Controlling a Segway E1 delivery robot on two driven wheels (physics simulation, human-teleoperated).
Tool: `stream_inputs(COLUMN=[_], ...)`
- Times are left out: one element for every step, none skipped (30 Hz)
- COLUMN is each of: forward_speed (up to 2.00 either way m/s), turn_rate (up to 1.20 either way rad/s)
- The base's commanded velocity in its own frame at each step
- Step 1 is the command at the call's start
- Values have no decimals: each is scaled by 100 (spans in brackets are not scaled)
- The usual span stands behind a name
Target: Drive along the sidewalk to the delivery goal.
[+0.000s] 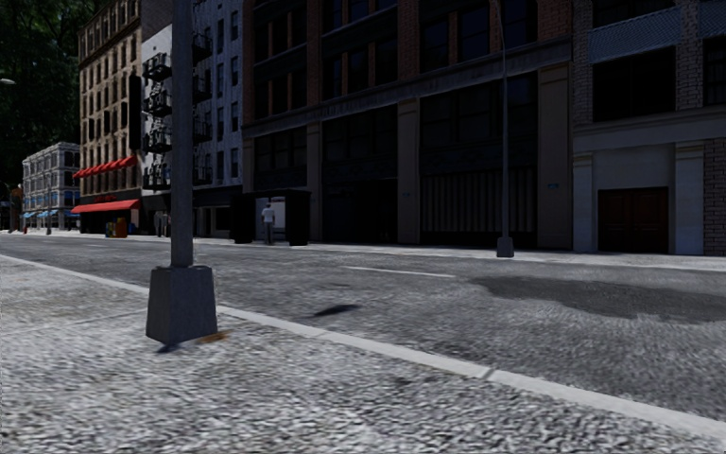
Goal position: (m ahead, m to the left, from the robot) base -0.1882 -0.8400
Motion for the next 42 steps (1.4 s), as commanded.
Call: stream_inputs(forward_speed=[136, 128, 110, 110, 100, 89, 83, 77, 77, 67, 61, 55, 36, 0, 0, 0, 0, 0, 0, 0, 0, 0, 0, 0, 0, 0, 0, 0, 0, 0, 0, 0, 0, 0, 0, 0, 0, 0, 0, 0, 0, 0], turn_rate=[0, 0, 0, 0, 0, 0, 0, 0, 0, 0, 0, 0, 0, 0, 0, 0, 0, 0, 0, 0, 0, 0, 0, 0, 0, 0, 0, 0, 0, 0, 0, 0, 0, 0, 0, 0, 0, 0, 0, 0, 0, 0])
